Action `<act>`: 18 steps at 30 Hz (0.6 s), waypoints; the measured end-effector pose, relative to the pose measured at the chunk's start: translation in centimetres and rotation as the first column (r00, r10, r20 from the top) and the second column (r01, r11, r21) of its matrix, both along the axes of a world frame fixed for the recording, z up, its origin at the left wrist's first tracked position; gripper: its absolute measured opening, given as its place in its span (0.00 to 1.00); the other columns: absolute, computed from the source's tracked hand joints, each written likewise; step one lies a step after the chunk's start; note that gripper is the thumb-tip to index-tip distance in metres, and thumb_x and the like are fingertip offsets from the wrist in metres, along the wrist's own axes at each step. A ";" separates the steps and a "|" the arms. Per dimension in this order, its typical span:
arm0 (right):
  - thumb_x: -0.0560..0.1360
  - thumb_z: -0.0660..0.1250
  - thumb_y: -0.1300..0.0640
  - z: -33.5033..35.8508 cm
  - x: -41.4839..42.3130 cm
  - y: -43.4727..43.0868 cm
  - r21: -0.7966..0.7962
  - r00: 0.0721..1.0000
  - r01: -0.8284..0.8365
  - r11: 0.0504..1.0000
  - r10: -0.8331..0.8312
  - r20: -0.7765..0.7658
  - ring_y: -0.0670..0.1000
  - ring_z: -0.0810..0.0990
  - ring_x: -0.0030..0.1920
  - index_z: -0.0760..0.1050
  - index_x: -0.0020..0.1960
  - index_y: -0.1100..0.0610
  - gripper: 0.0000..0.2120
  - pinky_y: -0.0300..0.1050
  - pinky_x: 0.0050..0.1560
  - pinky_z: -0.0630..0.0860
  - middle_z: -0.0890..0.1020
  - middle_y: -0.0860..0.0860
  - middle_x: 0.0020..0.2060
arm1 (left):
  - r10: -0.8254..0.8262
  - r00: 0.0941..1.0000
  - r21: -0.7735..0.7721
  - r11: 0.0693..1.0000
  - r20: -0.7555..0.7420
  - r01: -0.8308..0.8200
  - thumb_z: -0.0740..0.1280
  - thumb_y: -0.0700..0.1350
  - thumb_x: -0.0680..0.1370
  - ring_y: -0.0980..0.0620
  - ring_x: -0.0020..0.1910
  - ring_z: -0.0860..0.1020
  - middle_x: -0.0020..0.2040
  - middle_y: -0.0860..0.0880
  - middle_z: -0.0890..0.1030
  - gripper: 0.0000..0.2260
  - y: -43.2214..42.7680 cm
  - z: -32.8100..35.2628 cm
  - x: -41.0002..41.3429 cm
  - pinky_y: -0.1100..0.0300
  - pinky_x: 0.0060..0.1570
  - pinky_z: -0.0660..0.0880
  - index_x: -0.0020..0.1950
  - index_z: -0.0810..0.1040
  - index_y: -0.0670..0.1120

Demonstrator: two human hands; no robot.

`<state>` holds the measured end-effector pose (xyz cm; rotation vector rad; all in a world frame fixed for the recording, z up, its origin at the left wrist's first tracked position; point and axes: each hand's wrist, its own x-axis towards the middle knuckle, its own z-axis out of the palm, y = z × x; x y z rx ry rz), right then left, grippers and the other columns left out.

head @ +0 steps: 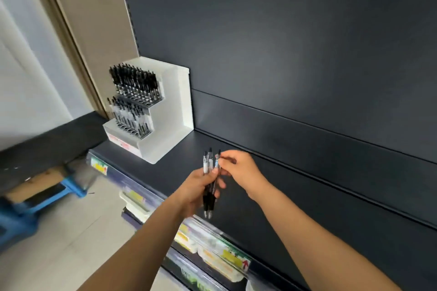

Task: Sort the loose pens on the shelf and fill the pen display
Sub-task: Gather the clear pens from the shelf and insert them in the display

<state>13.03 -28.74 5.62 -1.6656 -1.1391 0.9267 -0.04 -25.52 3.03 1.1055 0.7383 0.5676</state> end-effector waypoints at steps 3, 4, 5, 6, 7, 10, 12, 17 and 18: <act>0.78 0.63 0.64 0.4 -4.7 2.9 -0.012 0.994 -0.073 0.997 0.072 -0.077 0.40 0.74 0.27 0.77 0.52 0.65 0.07 0.31 0.28 0.70 0.77 0.49 0.33 | 0.020 1.000 0.074 0.997 -0.023 -0.018 0.58 0.45 0.81 0.53 0.25 0.71 0.32 0.48 0.79 0.10 2.4 -0.1 -5.5 0.60 0.28 0.70 0.49 0.76 0.41; 0.78 0.63 0.62 0.6 -5.8 3.8 -0.015 0.992 -0.089 0.996 0.087 -0.094 0.39 0.72 0.25 0.77 0.51 0.64 0.06 0.32 0.25 0.67 0.75 0.49 0.31 | 0.030 0.999 0.097 0.995 -0.033 -0.026 0.58 0.46 0.81 0.53 0.26 0.71 0.32 0.48 0.79 0.10 3.1 -0.1 -6.9 0.60 0.28 0.70 0.49 0.73 0.40; 0.78 0.64 0.62 0.9 -7.3 5.0 -0.025 0.988 -0.114 0.993 0.110 -0.107 0.40 0.71 0.24 0.77 0.50 0.63 0.05 0.34 0.25 0.67 0.74 0.49 0.31 | 0.051 0.998 0.121 0.992 -0.031 -0.047 0.58 0.46 0.81 0.53 0.26 0.71 0.33 0.48 0.79 0.09 4.0 0.0 -8.5 0.60 0.29 0.70 0.49 0.71 0.41; 0.78 0.64 0.62 1.1 -8.5 6.0 -0.025 0.982 -0.136 0.990 0.131 -0.138 0.42 0.72 0.25 0.76 0.47 0.61 0.04 0.35 0.26 0.68 0.75 0.50 0.31 | 0.071 0.997 0.148 0.987 -0.031 -0.065 0.58 0.47 0.81 0.53 0.26 0.71 0.33 0.48 0.79 0.10 4.7 0.1 -9.7 0.60 0.29 0.70 0.48 0.70 0.41; 0.78 0.63 0.62 1.3 -9.7 7.3 -0.026 0.974 -0.168 0.986 0.161 -0.158 0.43 0.73 0.27 0.75 0.45 0.59 0.04 0.36 0.27 0.70 0.75 0.51 0.32 | 0.090 0.996 0.175 0.981 -0.027 -0.084 0.58 0.47 0.81 0.53 0.26 0.71 0.33 0.48 0.78 0.10 5.5 0.2 -10.9 0.61 0.29 0.71 0.47 0.70 0.41; 0.78 0.62 0.63 1.8 -12.4 10.5 -0.024 0.952 -0.243 0.970 0.234 -0.198 0.47 0.73 0.28 0.76 0.46 0.56 0.06 0.39 0.30 0.74 0.75 0.52 0.32 | 0.131 0.991 0.223 0.967 -0.019 -0.124 0.57 0.48 0.81 0.52 0.27 0.72 0.33 0.47 0.78 0.11 7.3 0.5 -13.5 0.61 0.29 0.71 0.46 0.71 0.40; 0.78 0.62 0.63 2.1 -13.8 12.8 0.006 0.933 -0.297 0.955 0.291 -0.209 0.48 0.73 0.29 0.77 0.46 0.56 0.07 0.39 0.30 0.75 0.75 0.53 0.32 | 0.191 0.981 0.226 0.958 -0.030 -0.179 0.57 0.47 0.81 0.52 0.26 0.71 0.31 0.48 0.77 0.12 8.9 0.5 -14.9 0.61 0.28 0.71 0.45 0.71 0.39; 0.78 0.63 0.64 2.1 -15.9 18.1 0.082 0.879 -0.319 0.944 0.327 -0.348 0.49 0.76 0.30 0.78 0.46 0.63 0.05 0.39 0.34 0.79 0.77 0.53 0.33 | 0.375 0.925 0.260 0.900 -0.057 -0.349 0.58 0.45 0.81 0.51 0.24 0.69 0.31 0.48 0.77 0.09 14.0 0.5 -18.0 0.61 0.24 0.68 0.45 0.68 0.41; 0.78 0.64 0.65 2.2 -16.2 19.3 0.094 0.876 -0.324 0.941 0.336 -0.346 0.49 0.77 0.30 0.77 0.46 0.63 0.04 0.39 0.35 0.79 0.78 0.53 0.32 | 0.383 0.921 0.273 0.896 -0.075 -0.350 0.58 0.45 0.81 0.52 0.24 0.69 0.31 0.48 0.77 0.09 15.0 0.7 -18.3 0.62 0.24 0.68 0.44 0.68 0.41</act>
